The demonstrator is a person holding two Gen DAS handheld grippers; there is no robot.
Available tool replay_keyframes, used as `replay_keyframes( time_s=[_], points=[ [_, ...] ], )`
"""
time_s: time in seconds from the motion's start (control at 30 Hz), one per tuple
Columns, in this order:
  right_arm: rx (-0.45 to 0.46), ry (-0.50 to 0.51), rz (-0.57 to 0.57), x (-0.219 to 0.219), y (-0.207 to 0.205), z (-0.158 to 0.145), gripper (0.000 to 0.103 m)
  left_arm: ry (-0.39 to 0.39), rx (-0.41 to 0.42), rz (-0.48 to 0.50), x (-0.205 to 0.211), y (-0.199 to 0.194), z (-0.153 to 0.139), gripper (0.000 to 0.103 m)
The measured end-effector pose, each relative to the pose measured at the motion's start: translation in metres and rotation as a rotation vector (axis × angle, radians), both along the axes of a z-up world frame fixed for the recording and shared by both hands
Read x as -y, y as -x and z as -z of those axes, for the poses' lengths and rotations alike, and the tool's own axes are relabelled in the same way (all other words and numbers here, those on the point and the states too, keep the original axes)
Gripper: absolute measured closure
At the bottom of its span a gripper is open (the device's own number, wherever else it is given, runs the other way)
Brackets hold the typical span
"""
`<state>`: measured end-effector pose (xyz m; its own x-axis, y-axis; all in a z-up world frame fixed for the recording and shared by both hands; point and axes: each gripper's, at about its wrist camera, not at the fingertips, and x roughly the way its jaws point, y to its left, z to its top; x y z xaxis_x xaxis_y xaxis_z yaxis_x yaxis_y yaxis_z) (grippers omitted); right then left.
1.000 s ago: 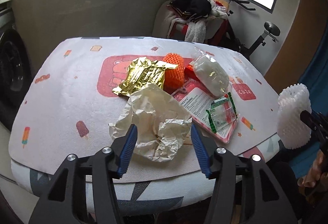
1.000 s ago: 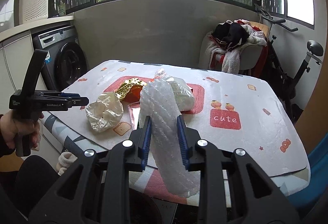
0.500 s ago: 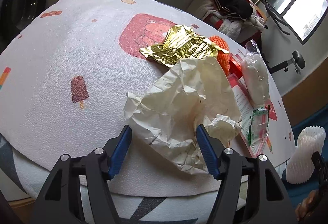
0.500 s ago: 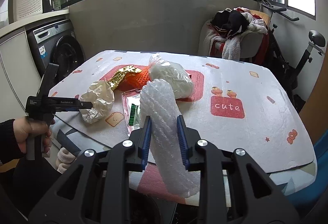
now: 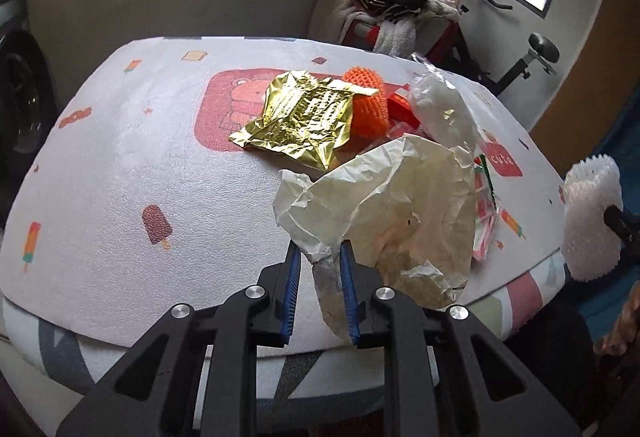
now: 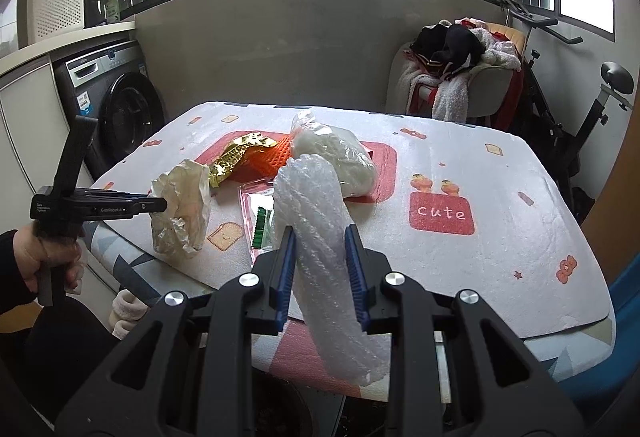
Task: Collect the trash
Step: 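Carry paper and foam sleeve down to the dark bin and open both tools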
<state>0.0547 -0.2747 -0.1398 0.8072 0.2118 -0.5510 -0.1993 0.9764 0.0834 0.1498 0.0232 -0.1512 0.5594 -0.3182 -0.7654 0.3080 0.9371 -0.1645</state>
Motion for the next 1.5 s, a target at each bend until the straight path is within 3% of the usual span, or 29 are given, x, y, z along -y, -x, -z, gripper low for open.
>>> replay_keyframes(
  time_s=[0.27, 0.5, 0.6, 0.67, 0.73, 0.83, 1.03, 1.27, 1.5],
  points=[
    [0.021, 0.006, -0.023, -0.011, 0.017, -0.009, 0.075, -0.094, 0.057, 0.188, 0.026, 0.074, -0.011, 0.085],
    [-0.014, 0.006, -0.059, -0.02, 0.03, 0.001, 0.075, -0.16, -0.044, 0.337, 0.06, 0.127, 0.036, 0.083],
    [-0.043, 0.005, -0.076, -0.024, 0.036, 0.011, 0.075, -0.132, -0.09, 0.368, 0.067, 0.139, 0.052, 0.071],
    [-0.063, 0.003, -0.091, -0.026, 0.039, 0.018, 0.075, -0.128, -0.073, 0.381, 0.07, 0.147, 0.052, 0.044],
    [-0.083, 0.006, -0.106, -0.029, 0.042, 0.026, 0.075, -0.127, -0.016, 0.374, 0.068, 0.153, 0.044, 0.034],
    [-0.116, 0.005, -0.136, -0.036, 0.046, 0.038, 0.075, -0.066, 0.027, 0.334, 0.058, 0.152, 0.033, 0.023],
    [-0.179, -0.001, -0.226, -0.056, 0.052, 0.062, 0.075, -0.025, 0.126, 0.185, 0.033, 0.156, 0.014, 0.011],
    [-0.249, 0.005, -0.303, -0.075, 0.052, 0.087, 0.075, 0.013, 0.19, 0.059, 0.013, 0.156, 0.007, 0.007],
    [-0.297, 0.057, -0.339, -0.09, 0.049, 0.101, 0.074, 0.019, 0.154, -0.003, 0.001, 0.151, 0.013, 0.007]
  ],
)
